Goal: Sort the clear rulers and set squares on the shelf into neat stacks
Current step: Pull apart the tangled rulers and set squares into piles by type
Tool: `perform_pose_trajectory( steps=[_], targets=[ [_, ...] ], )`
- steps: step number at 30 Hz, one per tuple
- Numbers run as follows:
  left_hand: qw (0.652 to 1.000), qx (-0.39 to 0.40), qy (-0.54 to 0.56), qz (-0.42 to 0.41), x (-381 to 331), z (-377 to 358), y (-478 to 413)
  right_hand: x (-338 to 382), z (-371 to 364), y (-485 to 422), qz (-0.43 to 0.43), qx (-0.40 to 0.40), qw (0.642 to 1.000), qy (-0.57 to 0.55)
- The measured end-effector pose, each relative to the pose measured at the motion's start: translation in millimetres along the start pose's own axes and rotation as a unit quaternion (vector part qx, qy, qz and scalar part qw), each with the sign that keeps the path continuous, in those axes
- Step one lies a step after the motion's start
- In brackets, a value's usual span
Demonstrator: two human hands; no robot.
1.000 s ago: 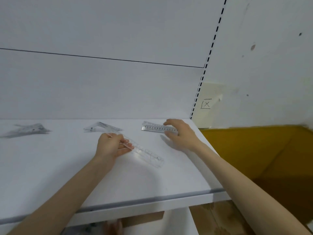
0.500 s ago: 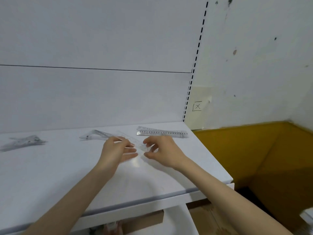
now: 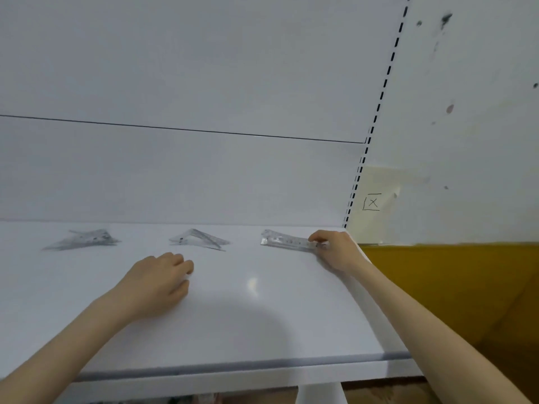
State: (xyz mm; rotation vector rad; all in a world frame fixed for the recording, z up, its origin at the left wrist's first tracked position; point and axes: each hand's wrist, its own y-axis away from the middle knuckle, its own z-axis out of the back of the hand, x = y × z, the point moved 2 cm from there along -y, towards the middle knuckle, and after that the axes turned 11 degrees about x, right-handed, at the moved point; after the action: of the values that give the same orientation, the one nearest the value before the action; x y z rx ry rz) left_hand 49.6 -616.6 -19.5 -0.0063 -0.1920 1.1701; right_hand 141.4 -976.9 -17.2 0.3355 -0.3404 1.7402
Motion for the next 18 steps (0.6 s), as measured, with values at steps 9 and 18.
perform_pose_trajectory(
  steps=[9, 18],
  targets=[
    [0.998, -0.027, -0.060, 0.009, 23.8, -2.2, 24.4, 6.0, -4.6, 2.5, 0.043, 0.017, 0.998, 0.039],
    [0.993, 0.019, -0.030, 0.114, 72.3, 17.0, 96.4, 142.2, -31.3, 31.4, 0.157, 0.020, 0.972, 0.172]
  ],
)
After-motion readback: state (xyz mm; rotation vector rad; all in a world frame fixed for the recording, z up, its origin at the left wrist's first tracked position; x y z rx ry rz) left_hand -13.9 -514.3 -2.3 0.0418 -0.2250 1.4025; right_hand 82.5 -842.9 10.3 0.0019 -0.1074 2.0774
